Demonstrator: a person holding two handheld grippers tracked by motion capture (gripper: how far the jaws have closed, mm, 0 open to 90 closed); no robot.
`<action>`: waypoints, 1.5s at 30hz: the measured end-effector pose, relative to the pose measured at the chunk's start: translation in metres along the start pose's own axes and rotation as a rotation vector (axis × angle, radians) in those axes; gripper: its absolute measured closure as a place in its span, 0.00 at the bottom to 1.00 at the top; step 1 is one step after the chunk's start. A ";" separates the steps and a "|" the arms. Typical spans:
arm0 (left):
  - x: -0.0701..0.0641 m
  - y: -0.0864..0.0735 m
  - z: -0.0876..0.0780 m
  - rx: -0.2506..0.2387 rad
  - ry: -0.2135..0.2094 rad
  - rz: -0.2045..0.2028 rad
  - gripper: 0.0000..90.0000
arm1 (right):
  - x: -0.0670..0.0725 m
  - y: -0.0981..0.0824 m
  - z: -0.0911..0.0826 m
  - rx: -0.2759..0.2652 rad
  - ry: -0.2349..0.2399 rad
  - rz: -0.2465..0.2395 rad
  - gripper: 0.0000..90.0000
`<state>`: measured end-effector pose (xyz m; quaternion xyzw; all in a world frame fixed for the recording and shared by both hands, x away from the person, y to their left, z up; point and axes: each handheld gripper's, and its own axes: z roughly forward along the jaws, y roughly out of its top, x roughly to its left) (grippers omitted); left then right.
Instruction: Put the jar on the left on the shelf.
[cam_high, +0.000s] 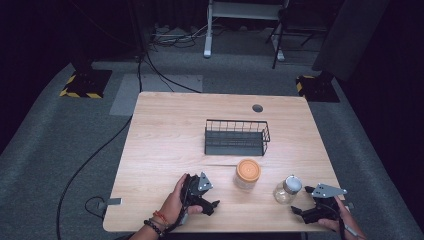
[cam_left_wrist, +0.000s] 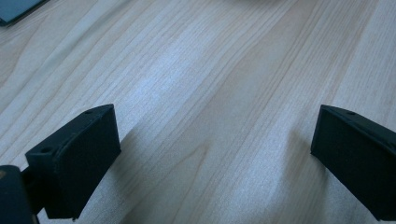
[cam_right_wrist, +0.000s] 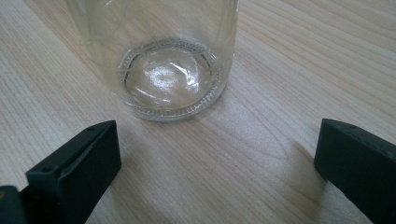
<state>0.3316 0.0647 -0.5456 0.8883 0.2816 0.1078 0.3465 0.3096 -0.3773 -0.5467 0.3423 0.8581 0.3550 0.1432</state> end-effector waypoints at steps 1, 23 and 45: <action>0.000 0.000 0.000 0.000 0.000 0.001 0.01 | 0.000 0.000 0.000 0.000 0.000 0.000 0.00; -0.003 0.009 -0.001 0.081 0.013 -0.013 0.01 | 0.000 0.000 0.000 -0.001 -0.003 0.004 0.00; 0.003 0.020 -0.006 0.166 -0.059 -0.052 0.03 | -0.001 -0.001 -0.001 -0.004 0.003 0.013 0.01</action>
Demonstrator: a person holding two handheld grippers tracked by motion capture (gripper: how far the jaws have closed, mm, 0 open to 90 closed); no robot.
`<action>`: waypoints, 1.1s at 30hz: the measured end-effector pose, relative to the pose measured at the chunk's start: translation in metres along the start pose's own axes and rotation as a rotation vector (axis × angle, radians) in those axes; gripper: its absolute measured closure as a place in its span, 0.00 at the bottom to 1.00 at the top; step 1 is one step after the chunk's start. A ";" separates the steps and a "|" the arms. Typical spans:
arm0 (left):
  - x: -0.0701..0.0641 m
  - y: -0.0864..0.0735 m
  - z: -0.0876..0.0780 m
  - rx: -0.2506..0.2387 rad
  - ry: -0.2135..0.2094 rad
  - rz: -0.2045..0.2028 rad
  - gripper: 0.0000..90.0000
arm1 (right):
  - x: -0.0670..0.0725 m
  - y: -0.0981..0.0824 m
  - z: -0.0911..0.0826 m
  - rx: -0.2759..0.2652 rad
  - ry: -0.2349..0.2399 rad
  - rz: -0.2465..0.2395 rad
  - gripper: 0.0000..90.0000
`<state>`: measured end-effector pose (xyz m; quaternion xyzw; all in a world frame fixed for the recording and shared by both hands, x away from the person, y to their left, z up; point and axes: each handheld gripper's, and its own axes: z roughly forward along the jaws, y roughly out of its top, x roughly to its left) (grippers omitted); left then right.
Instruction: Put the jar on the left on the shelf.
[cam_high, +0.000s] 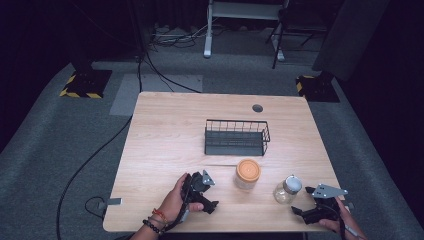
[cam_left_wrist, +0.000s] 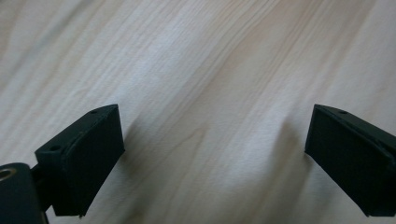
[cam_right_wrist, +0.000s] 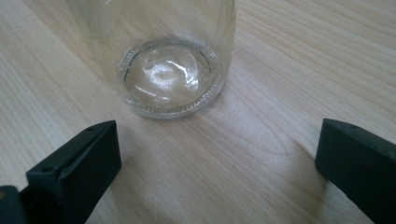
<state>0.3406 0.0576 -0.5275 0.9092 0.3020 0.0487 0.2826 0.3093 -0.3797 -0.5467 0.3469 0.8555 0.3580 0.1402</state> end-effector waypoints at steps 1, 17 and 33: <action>-0.001 0.004 -0.001 -0.001 0.011 0.011 0.03 | 0.000 0.000 0.000 0.000 0.000 0.000 0.01; -0.024 0.064 0.005 -0.007 -0.008 0.082 0.03 | 0.000 0.002 0.002 0.003 -0.016 0.005 0.00; -0.026 0.096 0.015 -0.021 0.005 0.084 0.03 | 0.000 0.002 0.002 0.004 -0.017 0.007 0.00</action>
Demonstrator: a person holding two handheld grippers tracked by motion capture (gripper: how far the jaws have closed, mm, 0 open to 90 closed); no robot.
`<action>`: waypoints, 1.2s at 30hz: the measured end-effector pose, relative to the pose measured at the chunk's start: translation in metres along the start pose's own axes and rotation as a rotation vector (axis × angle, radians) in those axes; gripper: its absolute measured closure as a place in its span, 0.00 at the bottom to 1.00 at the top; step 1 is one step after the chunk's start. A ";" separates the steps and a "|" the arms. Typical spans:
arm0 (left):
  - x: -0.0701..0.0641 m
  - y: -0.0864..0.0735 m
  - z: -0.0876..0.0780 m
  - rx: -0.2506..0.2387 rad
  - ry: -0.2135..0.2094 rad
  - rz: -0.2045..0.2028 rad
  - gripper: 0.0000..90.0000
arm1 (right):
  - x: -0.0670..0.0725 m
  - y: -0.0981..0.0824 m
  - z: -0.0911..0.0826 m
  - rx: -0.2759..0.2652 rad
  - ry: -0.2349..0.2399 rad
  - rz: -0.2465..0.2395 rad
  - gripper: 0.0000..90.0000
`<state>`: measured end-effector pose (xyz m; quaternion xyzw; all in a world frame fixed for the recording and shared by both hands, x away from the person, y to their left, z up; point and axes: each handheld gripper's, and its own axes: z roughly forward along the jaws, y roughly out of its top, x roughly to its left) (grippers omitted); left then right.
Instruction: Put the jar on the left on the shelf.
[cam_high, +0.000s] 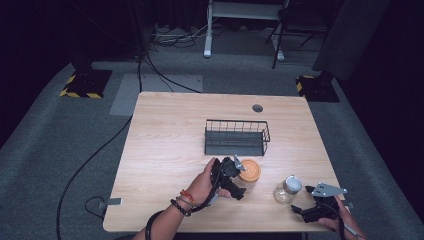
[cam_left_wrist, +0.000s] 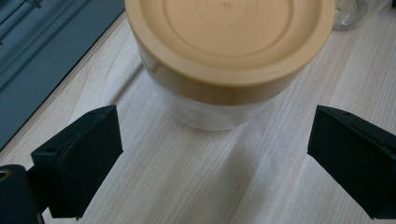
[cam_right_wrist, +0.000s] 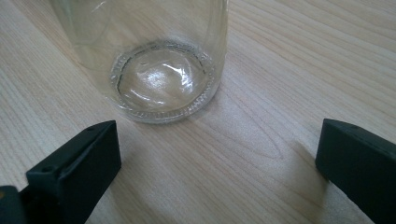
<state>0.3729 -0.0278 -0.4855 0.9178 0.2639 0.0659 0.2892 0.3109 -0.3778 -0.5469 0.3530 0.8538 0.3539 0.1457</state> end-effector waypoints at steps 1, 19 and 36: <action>0.000 0.001 0.001 0.000 0.001 -0.001 0.03 | 0.000 0.000 0.000 0.000 0.000 0.000 0.00; 0.004 0.014 0.010 -0.013 -0.008 -0.015 0.03 | 0.000 0.000 0.000 0.000 0.000 0.000 0.00; 0.003 0.020 0.027 -0.050 -0.044 -0.032 0.03 | 0.000 0.000 0.000 -0.001 0.001 -0.001 0.00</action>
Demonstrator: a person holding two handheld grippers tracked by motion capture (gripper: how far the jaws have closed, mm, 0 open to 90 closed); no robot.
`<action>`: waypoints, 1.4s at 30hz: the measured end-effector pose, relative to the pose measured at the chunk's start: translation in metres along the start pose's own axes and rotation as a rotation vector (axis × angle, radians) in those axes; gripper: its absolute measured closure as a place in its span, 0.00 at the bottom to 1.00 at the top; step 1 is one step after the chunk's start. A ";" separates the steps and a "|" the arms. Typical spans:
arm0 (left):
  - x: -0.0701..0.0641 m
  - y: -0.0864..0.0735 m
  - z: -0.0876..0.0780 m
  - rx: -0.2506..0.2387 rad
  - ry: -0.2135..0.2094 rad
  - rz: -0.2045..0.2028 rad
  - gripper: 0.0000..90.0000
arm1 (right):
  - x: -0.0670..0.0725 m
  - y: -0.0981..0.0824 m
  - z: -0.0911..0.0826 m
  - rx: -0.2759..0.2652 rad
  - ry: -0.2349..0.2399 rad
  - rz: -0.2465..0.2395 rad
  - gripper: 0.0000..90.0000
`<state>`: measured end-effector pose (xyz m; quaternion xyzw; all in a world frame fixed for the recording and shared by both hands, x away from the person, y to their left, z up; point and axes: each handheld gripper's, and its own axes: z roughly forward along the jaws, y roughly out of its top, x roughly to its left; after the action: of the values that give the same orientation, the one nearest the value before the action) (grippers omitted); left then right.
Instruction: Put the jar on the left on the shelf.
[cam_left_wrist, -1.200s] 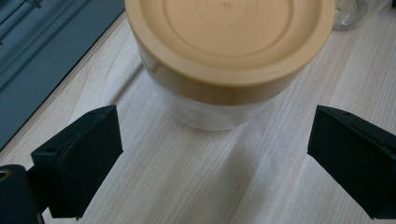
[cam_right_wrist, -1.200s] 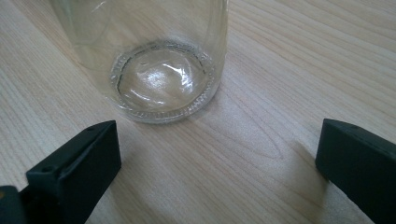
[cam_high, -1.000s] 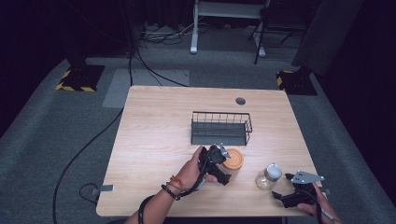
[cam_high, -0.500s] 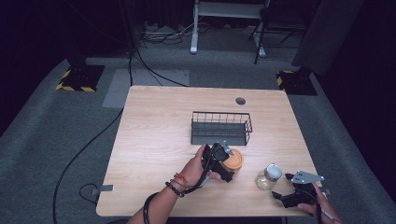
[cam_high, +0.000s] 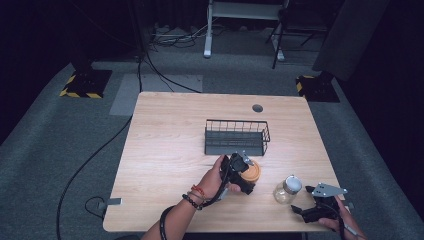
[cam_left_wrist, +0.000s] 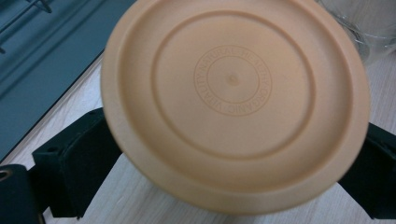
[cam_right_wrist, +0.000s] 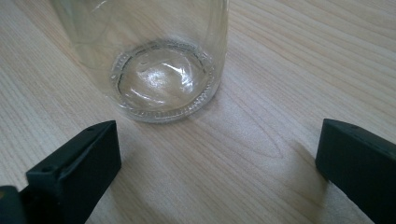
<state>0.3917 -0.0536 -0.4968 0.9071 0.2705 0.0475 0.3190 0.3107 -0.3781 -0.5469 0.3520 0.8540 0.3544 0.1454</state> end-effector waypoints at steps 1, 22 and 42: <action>0.000 0.000 0.001 -0.002 0.004 0.002 0.03 | 0.000 0.000 0.000 0.000 0.000 0.000 0.00; -0.004 -0.008 0.011 -0.161 0.053 0.012 0.10 | 0.000 0.000 0.000 0.000 0.002 -0.003 0.00; -0.010 0.000 -0.010 -0.167 0.061 0.014 0.11 | 0.000 -0.001 -0.001 0.000 0.003 -0.005 0.00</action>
<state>0.3810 -0.0534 -0.4876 0.8773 0.2688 0.0999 0.3848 0.3103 -0.3788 -0.5469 0.3495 0.8550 0.3547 0.1448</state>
